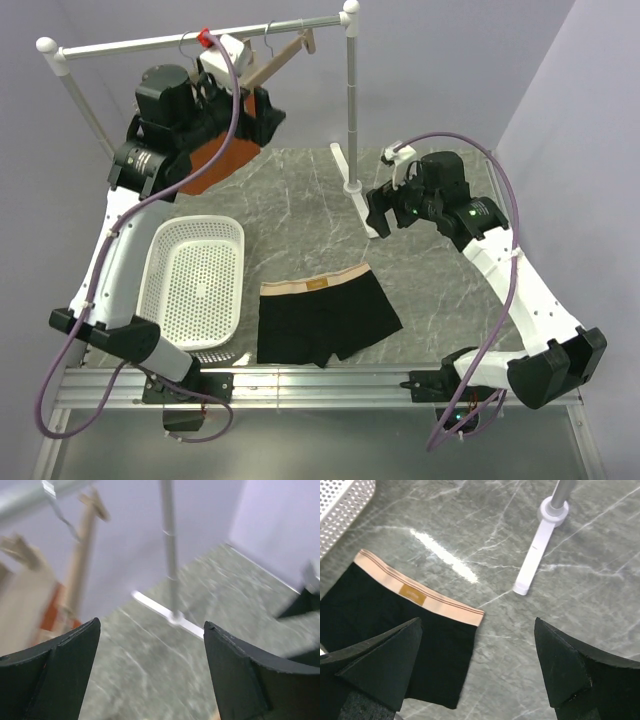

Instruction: Clip the underwear to the hanger

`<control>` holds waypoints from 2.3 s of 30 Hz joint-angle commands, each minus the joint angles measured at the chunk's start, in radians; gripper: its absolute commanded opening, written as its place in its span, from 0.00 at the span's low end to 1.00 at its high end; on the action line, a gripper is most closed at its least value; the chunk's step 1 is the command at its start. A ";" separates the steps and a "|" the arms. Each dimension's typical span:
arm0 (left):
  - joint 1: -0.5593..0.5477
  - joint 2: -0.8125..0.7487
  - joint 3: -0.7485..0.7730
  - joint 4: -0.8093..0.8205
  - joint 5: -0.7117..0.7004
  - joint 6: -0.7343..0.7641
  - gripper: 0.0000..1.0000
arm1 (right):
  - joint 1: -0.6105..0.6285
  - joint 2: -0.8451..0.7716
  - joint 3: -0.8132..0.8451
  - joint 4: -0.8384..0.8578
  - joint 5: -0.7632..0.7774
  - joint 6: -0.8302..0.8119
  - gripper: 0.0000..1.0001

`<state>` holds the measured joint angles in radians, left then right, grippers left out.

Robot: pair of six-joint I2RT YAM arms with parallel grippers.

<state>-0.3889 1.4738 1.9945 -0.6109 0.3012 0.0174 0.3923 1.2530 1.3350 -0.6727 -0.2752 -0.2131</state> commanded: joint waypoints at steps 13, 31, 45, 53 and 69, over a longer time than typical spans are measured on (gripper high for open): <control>0.087 0.016 0.021 0.128 -0.234 -0.010 0.89 | -0.013 -0.083 -0.092 0.053 -0.133 0.110 1.00; 0.176 0.102 -0.051 0.230 0.035 -0.148 0.84 | -0.015 -0.104 -0.151 0.055 -0.176 0.118 1.00; 0.189 0.129 -0.031 0.292 0.082 -0.205 0.22 | -0.013 -0.112 -0.177 0.058 -0.176 0.115 0.99; 0.206 0.089 -0.059 0.367 0.091 -0.217 0.02 | -0.013 -0.106 -0.181 0.065 -0.188 0.119 0.99; 0.216 -0.006 -0.134 0.485 0.181 -0.189 0.00 | -0.013 -0.113 -0.189 0.062 -0.190 0.116 0.99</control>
<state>-0.1764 1.5311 1.8675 -0.2058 0.4522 -0.1787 0.3824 1.1725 1.1503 -0.6388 -0.4606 -0.0971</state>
